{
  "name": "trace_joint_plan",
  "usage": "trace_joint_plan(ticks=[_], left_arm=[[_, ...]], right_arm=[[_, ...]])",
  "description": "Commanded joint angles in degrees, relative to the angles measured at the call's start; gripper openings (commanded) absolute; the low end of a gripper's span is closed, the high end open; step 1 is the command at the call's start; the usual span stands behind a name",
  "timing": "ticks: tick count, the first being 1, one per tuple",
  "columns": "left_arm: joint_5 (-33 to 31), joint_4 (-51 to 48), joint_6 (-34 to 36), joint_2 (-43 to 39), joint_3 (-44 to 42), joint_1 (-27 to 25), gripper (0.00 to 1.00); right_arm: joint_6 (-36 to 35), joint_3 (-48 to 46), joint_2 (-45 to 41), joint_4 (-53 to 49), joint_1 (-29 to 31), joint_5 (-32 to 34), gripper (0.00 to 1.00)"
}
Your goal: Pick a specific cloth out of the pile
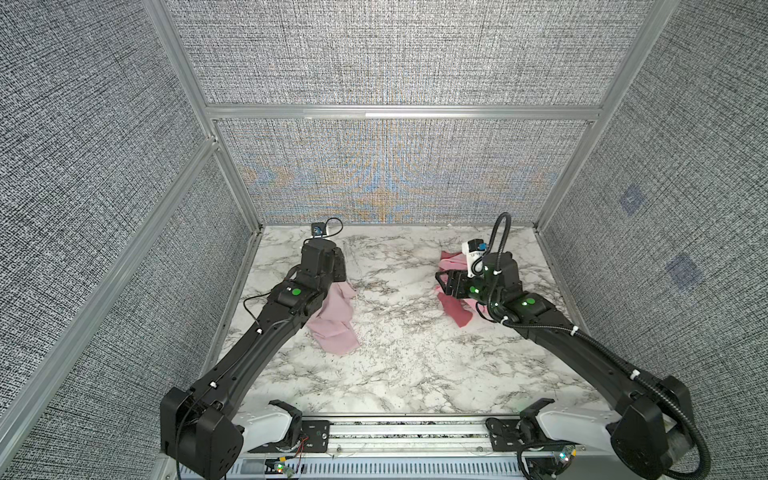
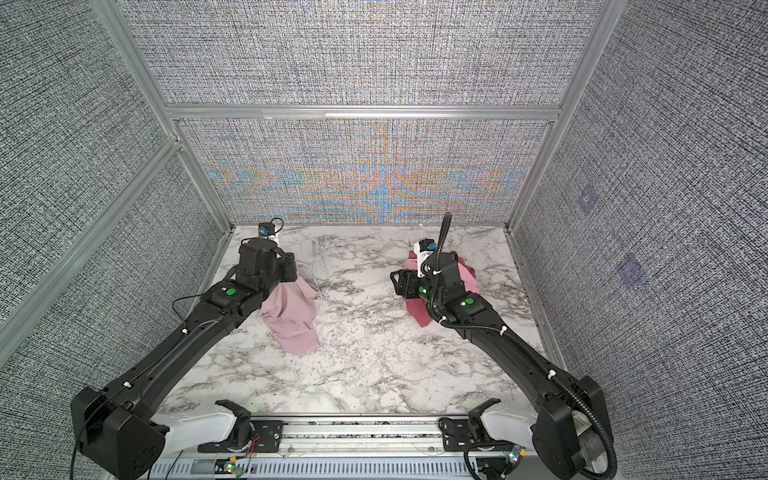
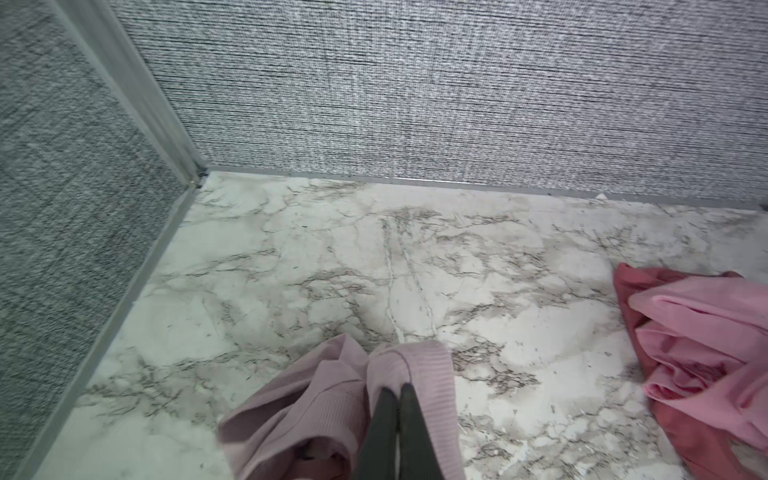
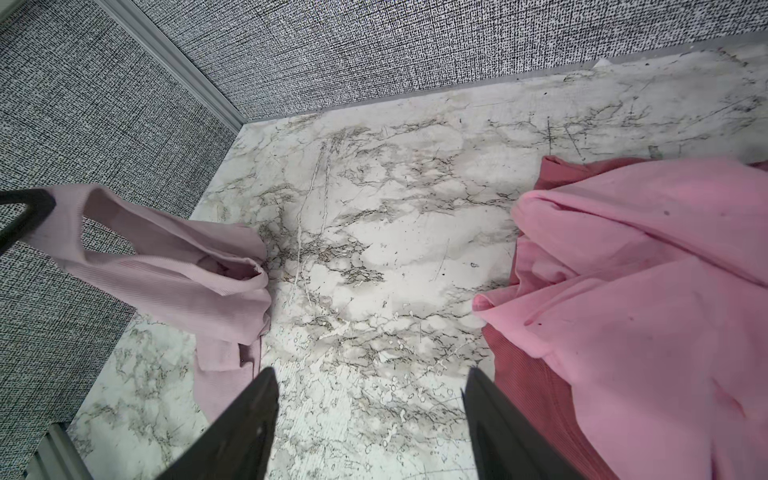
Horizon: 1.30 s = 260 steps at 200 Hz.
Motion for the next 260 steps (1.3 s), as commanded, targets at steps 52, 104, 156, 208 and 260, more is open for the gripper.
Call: trace_joint_plan(ticks=[52,104,156,208,260], left_arm=[[-4.01,-7.28,-4.64,-5.14,-8.73,4.22,0.00],[-2.03,0.19,-6.86,-2.40,-17.53,7.79,0.00],[-0.79,6.40,-5.22,5.49,-18.24,12.50,0.00],[1.38,2.91,-6.95,5.53,-14.15,14.33,0.58],[5.27,-12.35,-4.06,-3.57,-8.53,11.19,0.63]], right_arm=[[0.36,0.00,-0.08,-0.04,-0.04,-0.73,0.72],[-0.10,1.01,1.50,-0.15,0.01,-2.24,0.72],[-1.06,0.69,0.03,-1.68,-0.04,-1.31,0.72],[-1.37,1.04,-0.27,-2.57,-0.13,-0.40,0.72],[-1.01,0.81,1.00,-1.68,-0.22,-0.46,0.72]])
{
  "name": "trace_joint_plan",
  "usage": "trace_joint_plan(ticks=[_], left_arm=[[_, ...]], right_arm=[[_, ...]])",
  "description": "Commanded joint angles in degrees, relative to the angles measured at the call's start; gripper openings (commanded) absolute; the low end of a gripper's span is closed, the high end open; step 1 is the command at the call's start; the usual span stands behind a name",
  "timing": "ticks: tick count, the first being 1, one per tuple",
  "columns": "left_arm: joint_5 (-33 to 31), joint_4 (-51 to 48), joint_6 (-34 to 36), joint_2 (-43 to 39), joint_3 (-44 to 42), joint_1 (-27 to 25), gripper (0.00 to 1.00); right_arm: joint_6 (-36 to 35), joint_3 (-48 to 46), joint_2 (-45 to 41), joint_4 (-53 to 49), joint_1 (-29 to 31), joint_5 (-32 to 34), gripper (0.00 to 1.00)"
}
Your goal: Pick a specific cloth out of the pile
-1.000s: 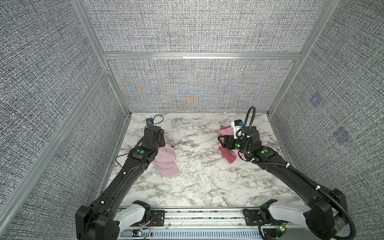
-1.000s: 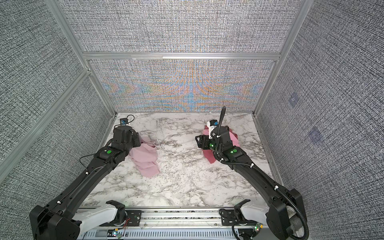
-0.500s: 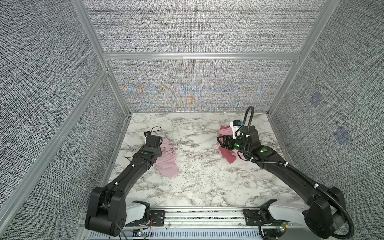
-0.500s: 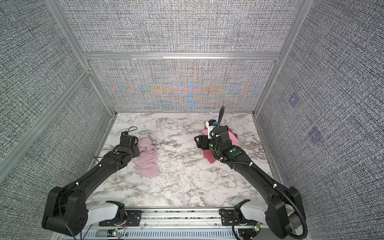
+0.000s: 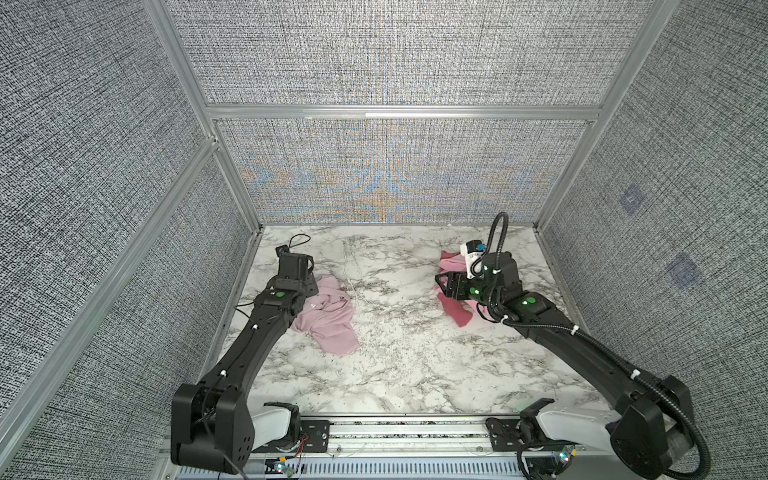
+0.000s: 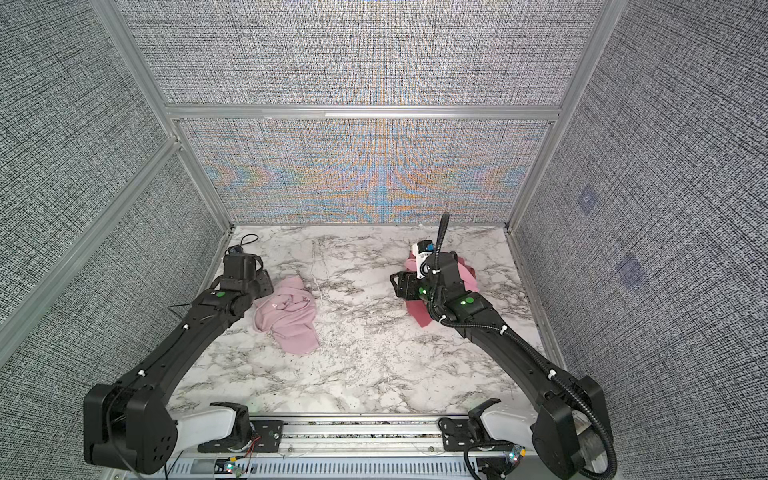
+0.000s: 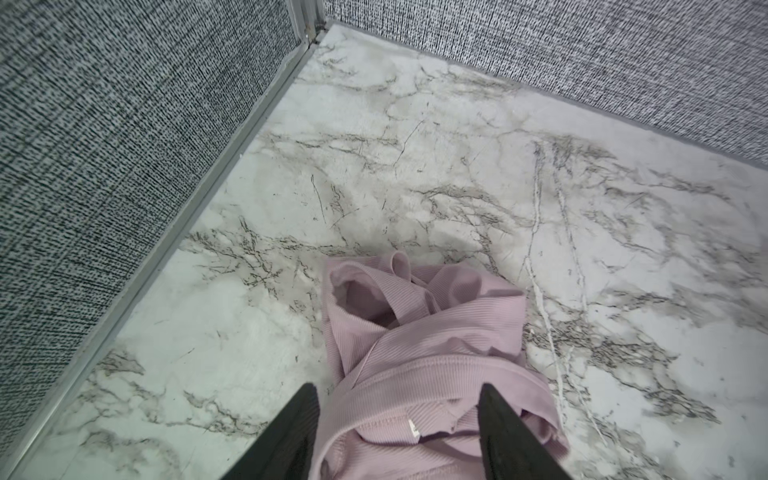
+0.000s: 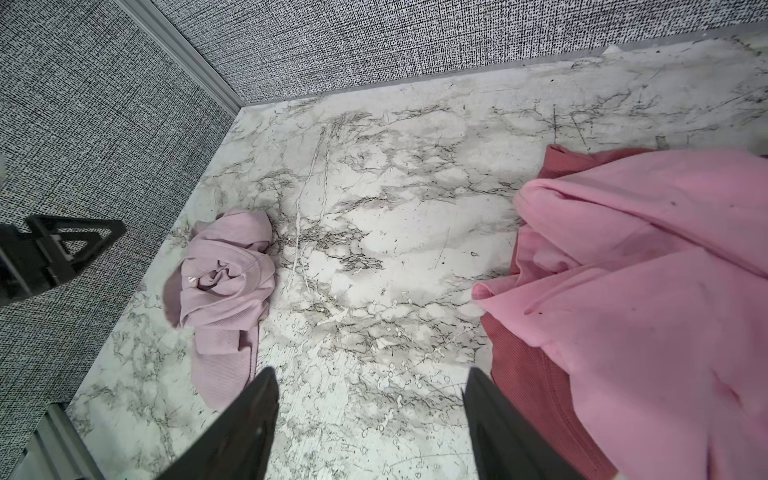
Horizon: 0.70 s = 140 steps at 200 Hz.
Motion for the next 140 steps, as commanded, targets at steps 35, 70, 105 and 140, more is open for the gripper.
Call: trace_joint_plan(ticks=[35,70,105,140], left_arm=[[8.15,-9.37,1.79,-6.40,-4.34,-13.48,0.60],[10.68,-7.26,-2.45,-4.03,-12.69,-23.04,0.60],[11.48,-1.52,-5.83,-0.78,-16.68,-29.15,0.62],[11.61,2.72,-5.69,3.18,-18.12,-31.38,0.62]], right_arm=[[2.65,-0.63,0.66,3.55,-0.09,-0.39,0.72],[4.46,-4.07,0.12,5.34,-0.01,-0.87,0.72],[3.94,-4.76,-0.24,4.58,-0.08,-0.57,0.72],[3.43,-4.31,-0.94,3.46,-0.09,-0.36,0.72]])
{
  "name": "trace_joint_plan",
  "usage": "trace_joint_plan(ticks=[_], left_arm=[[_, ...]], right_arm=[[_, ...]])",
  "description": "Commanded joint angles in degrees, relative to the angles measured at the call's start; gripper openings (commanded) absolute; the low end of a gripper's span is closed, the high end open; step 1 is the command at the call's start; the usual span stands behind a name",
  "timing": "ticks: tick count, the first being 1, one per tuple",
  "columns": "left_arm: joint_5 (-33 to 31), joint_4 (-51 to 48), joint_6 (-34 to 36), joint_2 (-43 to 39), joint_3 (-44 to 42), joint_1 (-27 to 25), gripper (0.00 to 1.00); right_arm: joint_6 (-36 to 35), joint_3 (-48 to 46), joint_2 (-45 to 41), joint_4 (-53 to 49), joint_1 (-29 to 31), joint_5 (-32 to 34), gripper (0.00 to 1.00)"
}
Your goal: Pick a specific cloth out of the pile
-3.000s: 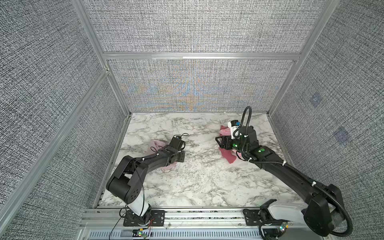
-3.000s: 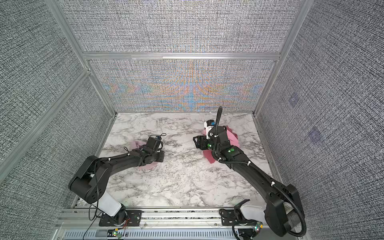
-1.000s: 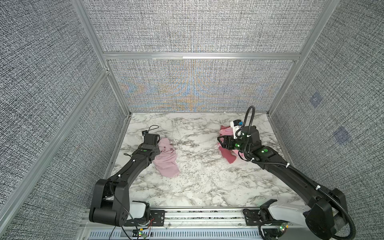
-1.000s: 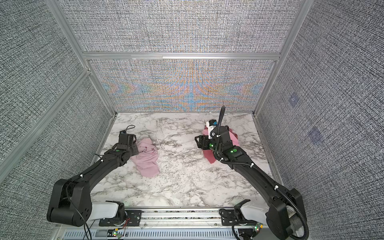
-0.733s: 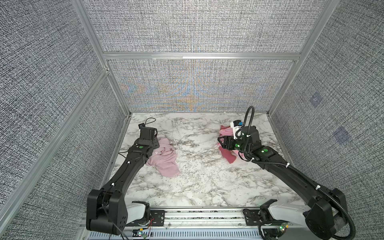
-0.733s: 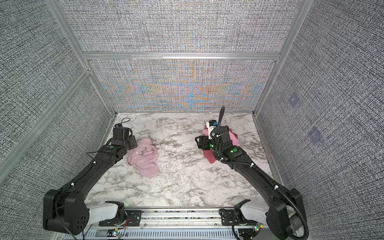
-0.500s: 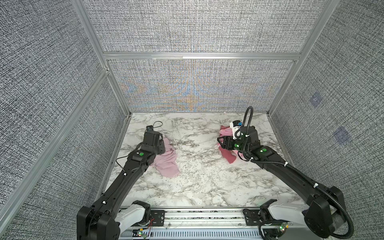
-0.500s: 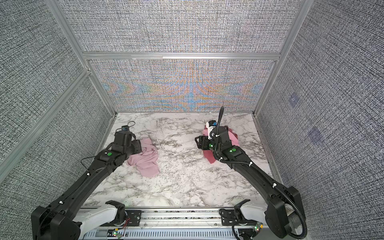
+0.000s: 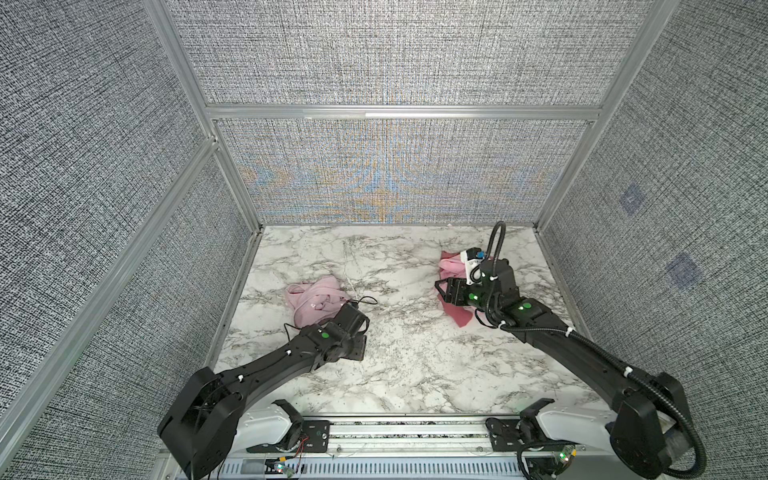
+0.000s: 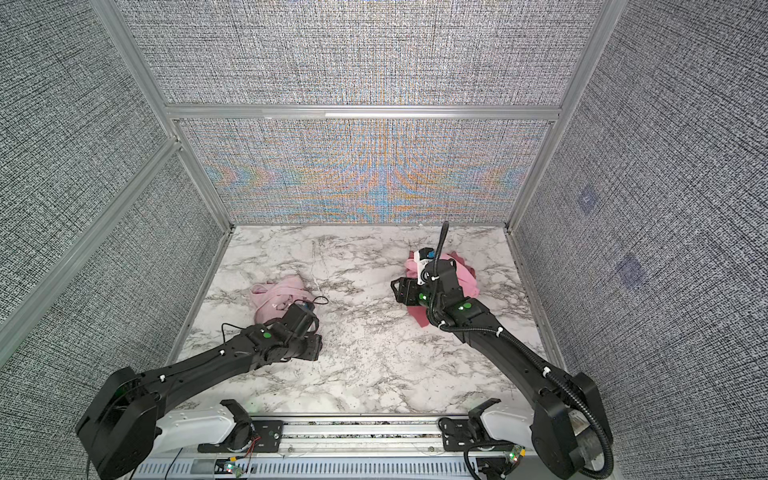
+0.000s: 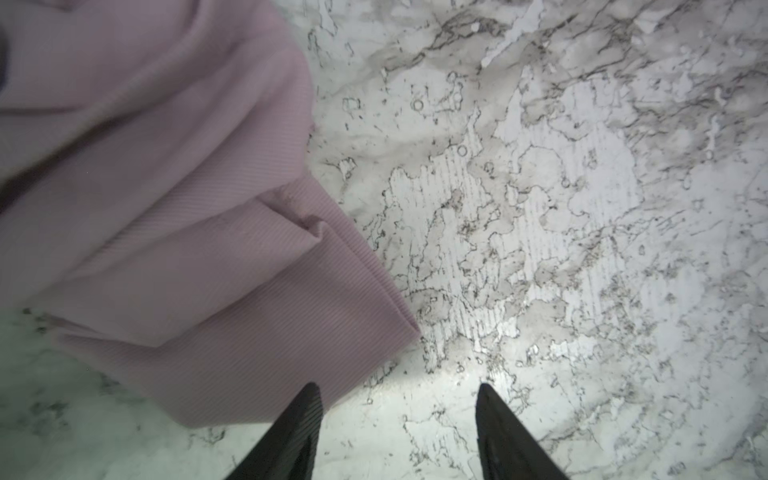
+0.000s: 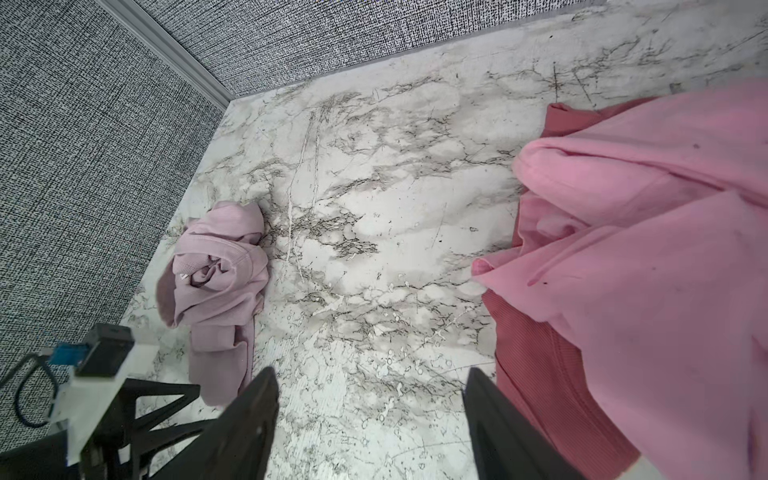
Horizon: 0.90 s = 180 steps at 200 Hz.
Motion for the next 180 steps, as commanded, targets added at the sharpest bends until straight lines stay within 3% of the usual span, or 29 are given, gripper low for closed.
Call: trace_joint_plan(ticks=[1,114,165,180], left_arm=[[0.06,4.74,-0.93,2.16,-0.60,-0.84,0.62],[-7.77,5.02,-3.96,13.02,1.40,-1.02,0.51],[-8.12,3.53,-3.44,15.49,3.78,-1.02,0.02],[-7.19,1.76,-2.88,14.81,6.07,-1.11,0.00]], right_arm=[[0.03,0.41,-0.62,0.16,0.06,0.11,0.72],[0.00,1.19,-0.39,-0.26,0.05,-0.29,0.72],[-0.61,1.75,-0.75,-1.33,0.06,0.59,0.72],[-0.62,1.85,-0.89,-1.34,0.06,0.78,0.72]])
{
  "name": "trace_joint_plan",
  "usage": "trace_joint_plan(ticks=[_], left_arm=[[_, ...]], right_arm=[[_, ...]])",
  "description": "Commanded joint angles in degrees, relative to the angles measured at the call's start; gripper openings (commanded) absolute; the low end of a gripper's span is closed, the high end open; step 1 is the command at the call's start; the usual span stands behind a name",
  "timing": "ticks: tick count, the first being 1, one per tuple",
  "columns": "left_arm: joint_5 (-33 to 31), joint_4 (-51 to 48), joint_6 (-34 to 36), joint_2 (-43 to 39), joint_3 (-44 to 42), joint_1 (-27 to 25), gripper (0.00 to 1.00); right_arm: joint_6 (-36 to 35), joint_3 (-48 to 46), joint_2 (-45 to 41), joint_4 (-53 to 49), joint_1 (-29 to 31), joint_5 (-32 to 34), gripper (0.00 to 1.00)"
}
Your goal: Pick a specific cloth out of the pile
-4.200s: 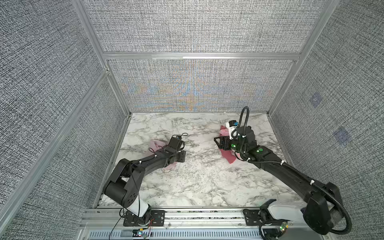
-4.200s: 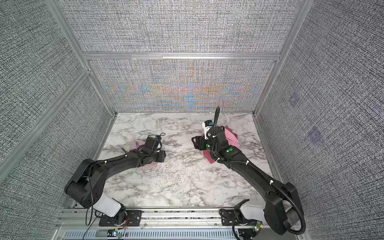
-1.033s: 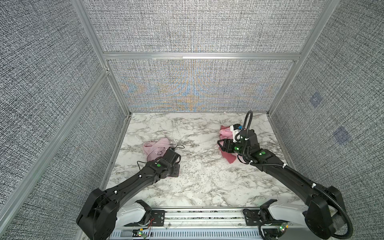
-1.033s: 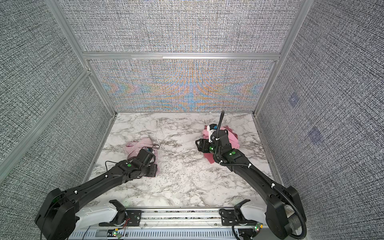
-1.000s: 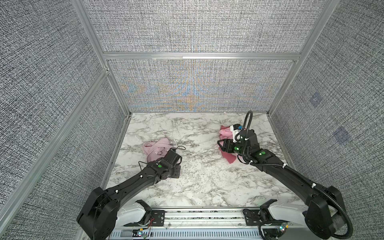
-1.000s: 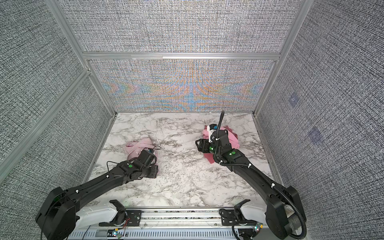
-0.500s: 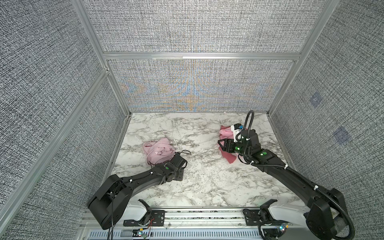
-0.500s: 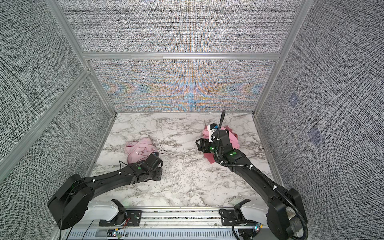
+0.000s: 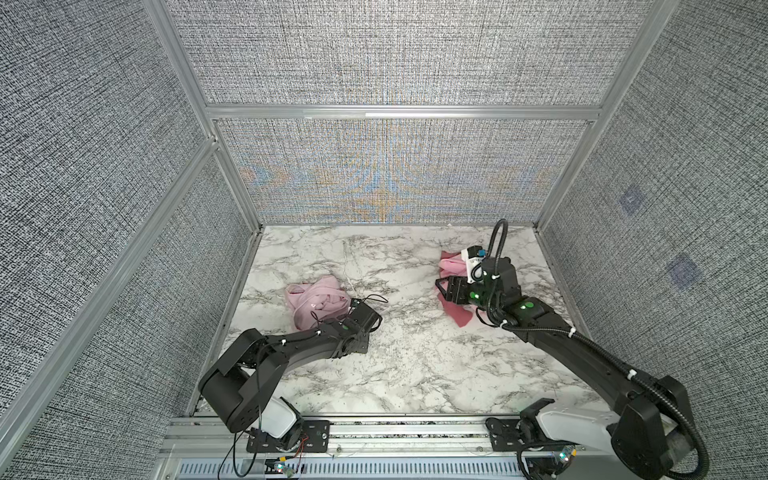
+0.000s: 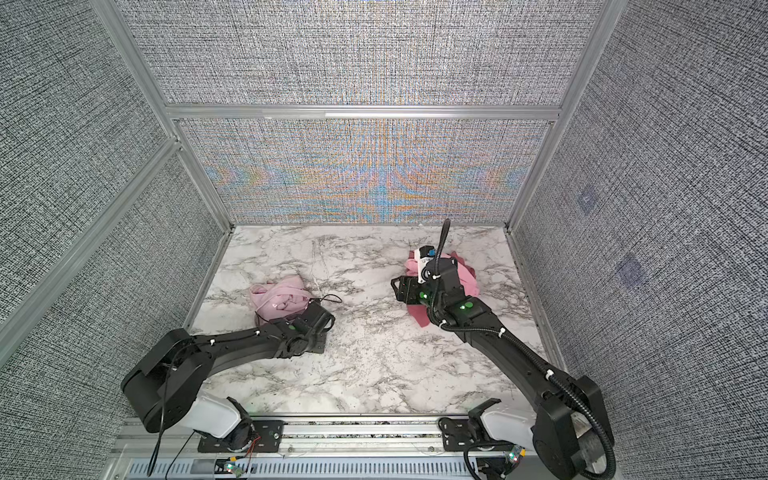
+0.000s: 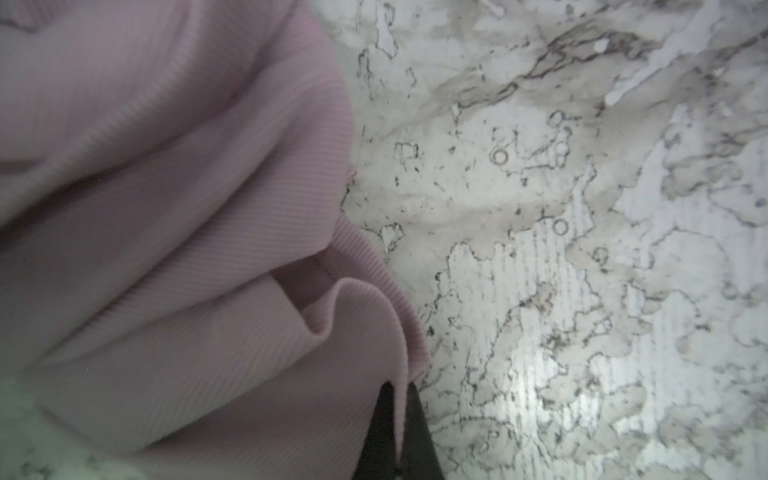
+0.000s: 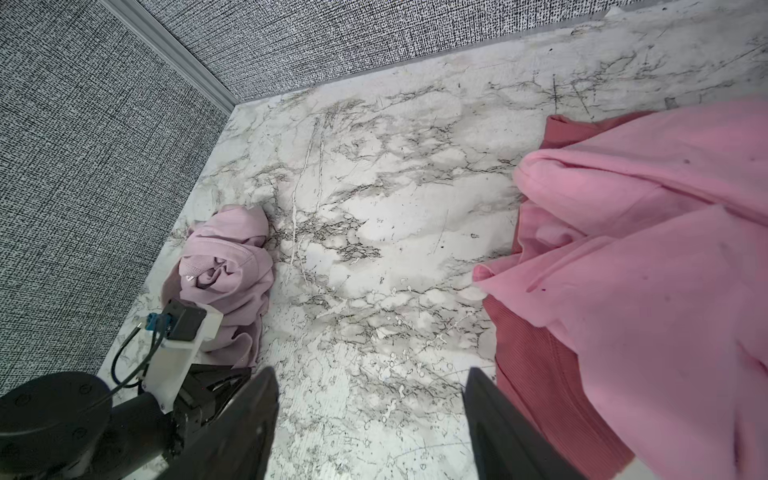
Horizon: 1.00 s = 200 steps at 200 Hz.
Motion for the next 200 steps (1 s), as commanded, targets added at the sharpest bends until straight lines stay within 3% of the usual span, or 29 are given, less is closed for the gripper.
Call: trace_joint_plan(ticks=[1,64,112,200], left_arm=[[2.14,-4.27,0.73,-0.46,2.42,-0.13,0.00],[2.20,-14.73,3.52,-5.80,18.03,-1.75,0.00],[-7.62,-18.71,5.05,-6.84,25.87,-0.61,0.00],[-4.17,-0.11,11.52,-13.50,20.08,18.92,0.00]], right_arm=[[-0.16,0.76,-0.29,-0.25,0.06,0.71,0.72],[0.19,0.42,-0.70,-0.07,0.11,0.83,0.72],[0.19,0.72,-0.61,0.02,0.11,0.42,0.72],[0.03,2.16,1.30,-0.03,0.11,-0.06,0.72]])
